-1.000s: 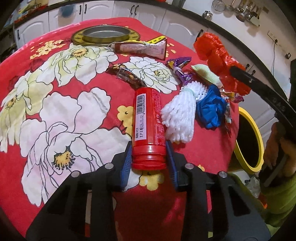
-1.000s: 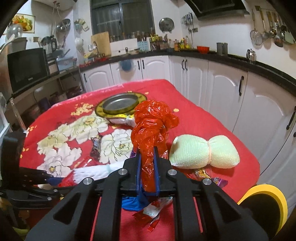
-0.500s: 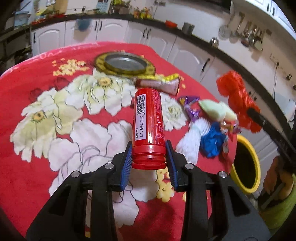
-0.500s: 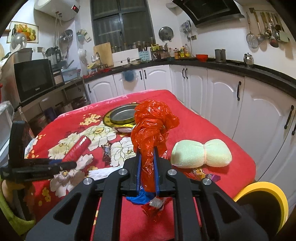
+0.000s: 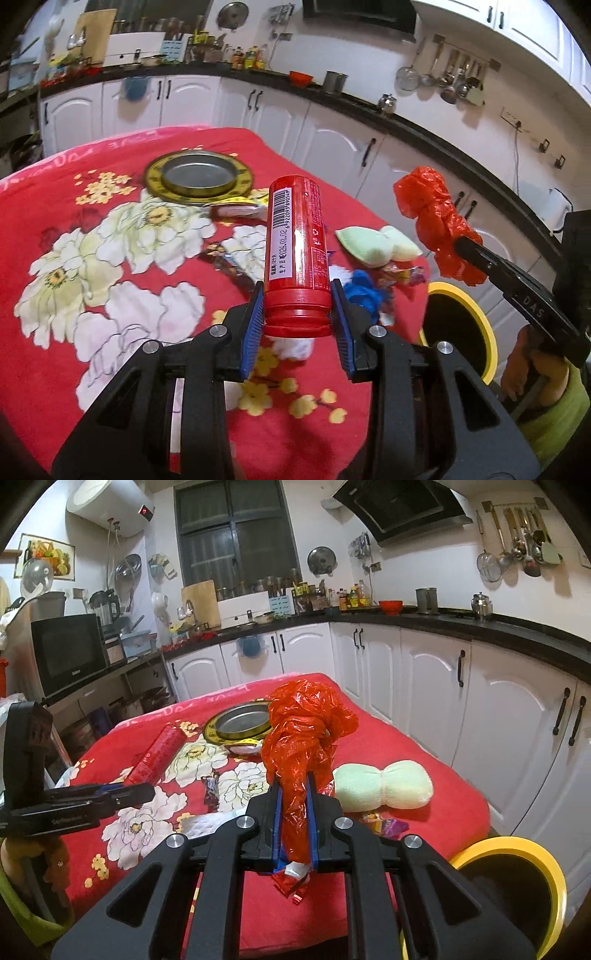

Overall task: Collect trash
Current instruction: 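Carry the red can and red bag over the bin with both tools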

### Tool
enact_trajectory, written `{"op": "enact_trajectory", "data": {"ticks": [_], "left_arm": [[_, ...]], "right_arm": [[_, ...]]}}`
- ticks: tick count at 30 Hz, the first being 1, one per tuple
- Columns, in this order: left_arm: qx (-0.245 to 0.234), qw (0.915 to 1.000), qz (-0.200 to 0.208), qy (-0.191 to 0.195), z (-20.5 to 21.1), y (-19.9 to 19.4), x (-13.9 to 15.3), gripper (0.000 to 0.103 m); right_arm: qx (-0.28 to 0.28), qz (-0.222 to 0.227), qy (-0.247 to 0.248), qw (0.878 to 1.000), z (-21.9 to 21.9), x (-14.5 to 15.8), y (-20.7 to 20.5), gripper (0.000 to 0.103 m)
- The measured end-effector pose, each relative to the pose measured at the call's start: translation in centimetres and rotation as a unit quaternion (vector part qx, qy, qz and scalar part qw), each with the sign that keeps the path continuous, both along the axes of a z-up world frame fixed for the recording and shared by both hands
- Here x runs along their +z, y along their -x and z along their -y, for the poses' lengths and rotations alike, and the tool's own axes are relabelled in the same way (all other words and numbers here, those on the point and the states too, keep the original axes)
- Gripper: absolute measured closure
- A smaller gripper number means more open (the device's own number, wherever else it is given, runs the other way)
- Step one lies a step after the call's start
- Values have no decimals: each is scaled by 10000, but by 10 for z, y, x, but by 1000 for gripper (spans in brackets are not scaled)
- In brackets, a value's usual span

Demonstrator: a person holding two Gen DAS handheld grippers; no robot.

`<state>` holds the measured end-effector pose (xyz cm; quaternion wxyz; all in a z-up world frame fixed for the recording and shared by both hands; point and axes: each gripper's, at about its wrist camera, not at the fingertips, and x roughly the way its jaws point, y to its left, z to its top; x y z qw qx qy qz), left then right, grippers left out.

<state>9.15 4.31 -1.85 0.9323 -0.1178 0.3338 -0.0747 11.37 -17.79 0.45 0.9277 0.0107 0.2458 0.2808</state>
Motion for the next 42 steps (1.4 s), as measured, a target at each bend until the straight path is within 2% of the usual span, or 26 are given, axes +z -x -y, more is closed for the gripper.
{"op": "enact_trajectory", "data": {"ticks": [16,29,42], "left_arm": [[-519,9985,84,179,53,-13,5,76],[-1139,9934,152,38,111,-25,10,76],[-1592,9872,24,-32,155,-33,-2,76]], "right_arm": [[-448,94,-9,9990,48,3,19,92],[-902,45,-13,9959,88,-3,32,92],[-1330,-74,-48,9911,126,-14,37,92]]}}
